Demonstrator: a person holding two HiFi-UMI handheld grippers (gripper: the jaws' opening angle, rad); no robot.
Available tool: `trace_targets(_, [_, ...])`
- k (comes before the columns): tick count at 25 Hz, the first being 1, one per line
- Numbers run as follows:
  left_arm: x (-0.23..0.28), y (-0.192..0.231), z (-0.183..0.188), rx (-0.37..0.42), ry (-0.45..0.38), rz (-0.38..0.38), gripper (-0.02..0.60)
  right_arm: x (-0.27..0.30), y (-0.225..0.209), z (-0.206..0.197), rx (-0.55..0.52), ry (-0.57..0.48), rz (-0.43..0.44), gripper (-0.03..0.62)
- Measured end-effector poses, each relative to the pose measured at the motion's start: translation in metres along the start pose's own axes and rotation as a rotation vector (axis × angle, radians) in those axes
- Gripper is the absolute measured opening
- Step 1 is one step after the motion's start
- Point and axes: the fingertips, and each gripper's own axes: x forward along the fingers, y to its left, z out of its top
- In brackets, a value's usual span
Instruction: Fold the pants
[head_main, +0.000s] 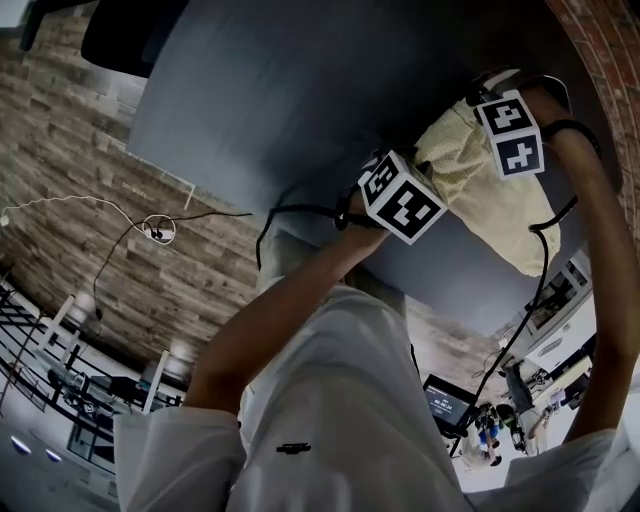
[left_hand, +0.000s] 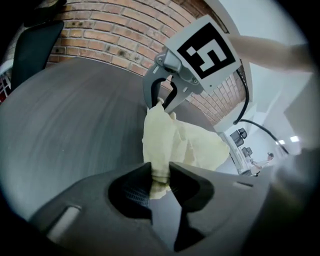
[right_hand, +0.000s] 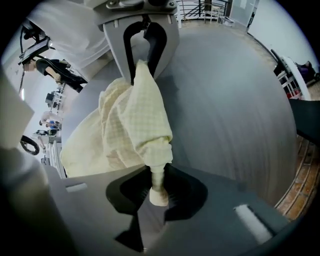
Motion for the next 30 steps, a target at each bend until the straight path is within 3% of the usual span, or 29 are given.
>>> trace_targets(11, [-0.014,-0.046,0.004,0.101,-0.056,0.189,0.087,-0.030,0.035,-0.010,0.052,-0.070,-0.261,0.066])
trace_targets(22, [0.003,-0.138,-0.001,0.166,-0.069,0.264,0.087,-0.031,0.135,-0.028,0.077,-0.077,-0.371,0.067])
trace_targets(30, [0.060,-0.213,-0.008,0.177,-0.059,0.253,0.094,0.004,0.207,-0.057,0.118,-0.045,-0.428,0.077])
